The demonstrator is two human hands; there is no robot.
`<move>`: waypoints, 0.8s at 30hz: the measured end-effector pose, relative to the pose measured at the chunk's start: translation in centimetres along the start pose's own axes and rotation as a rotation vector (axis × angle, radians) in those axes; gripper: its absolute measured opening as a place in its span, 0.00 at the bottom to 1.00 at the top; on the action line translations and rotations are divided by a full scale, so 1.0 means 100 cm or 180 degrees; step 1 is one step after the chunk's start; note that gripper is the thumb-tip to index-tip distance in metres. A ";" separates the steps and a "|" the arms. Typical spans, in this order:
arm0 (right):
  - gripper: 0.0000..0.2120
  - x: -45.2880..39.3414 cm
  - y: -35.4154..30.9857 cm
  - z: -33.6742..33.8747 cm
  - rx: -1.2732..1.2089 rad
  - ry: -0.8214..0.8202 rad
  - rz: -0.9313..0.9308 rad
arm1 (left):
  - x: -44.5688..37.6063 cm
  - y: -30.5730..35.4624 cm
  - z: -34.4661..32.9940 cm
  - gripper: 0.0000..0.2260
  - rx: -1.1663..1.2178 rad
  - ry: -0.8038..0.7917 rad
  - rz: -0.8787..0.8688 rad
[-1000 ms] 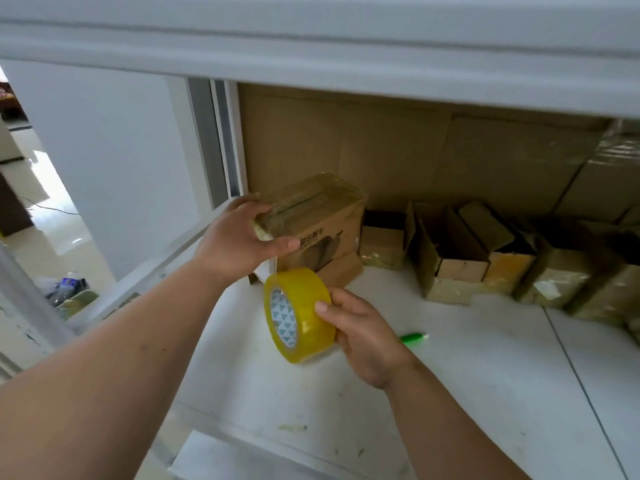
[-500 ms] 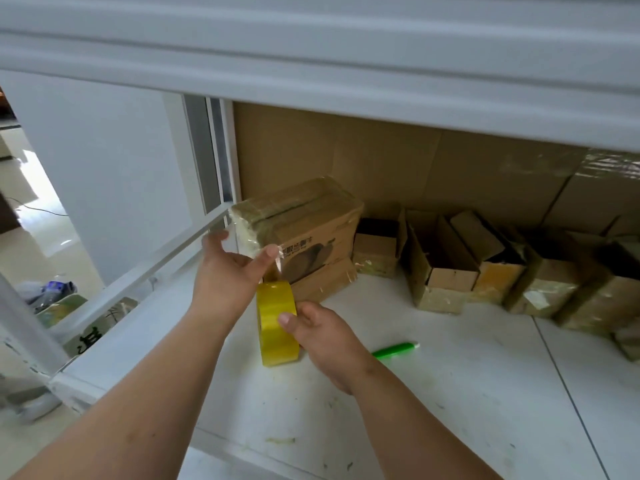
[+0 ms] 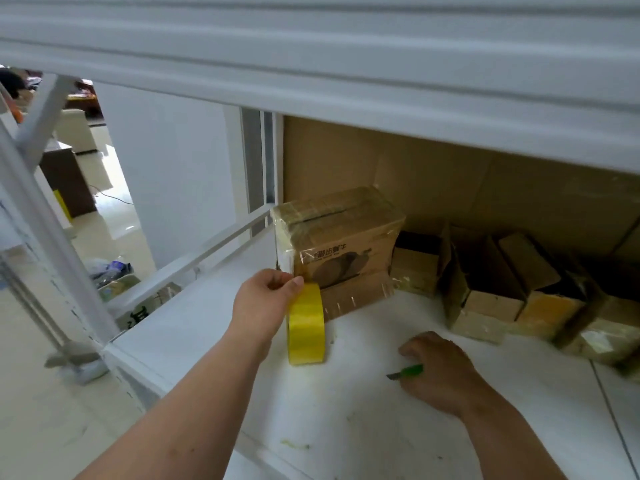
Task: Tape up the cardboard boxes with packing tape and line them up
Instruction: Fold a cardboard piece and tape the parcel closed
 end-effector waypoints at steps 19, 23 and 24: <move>0.17 0.015 -0.134 0.096 -0.0427 0.1093 0.1335 | 0.003 -0.012 -0.007 0.03 0.0858 0.0142 0.0506; 0.17 0.007 -0.146 0.092 -0.0259 0.1117 0.1387 | 0.004 -0.009 -0.007 0.03 0.0853 0.0164 0.0474; 0.17 0.005 -0.147 0.093 -0.0230 0.1116 0.1392 | 0.004 -0.009 -0.006 0.03 0.0824 0.0169 0.0468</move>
Point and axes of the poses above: each hand's wrist, its own x-axis away from the middle knuckle, its own z-axis out of the back of the hand, y = z × x, the point moved 5 cm from there along -x, towards the middle knuckle, and after that the axes turned 6 degrees about -z, right-handed, at the moved point
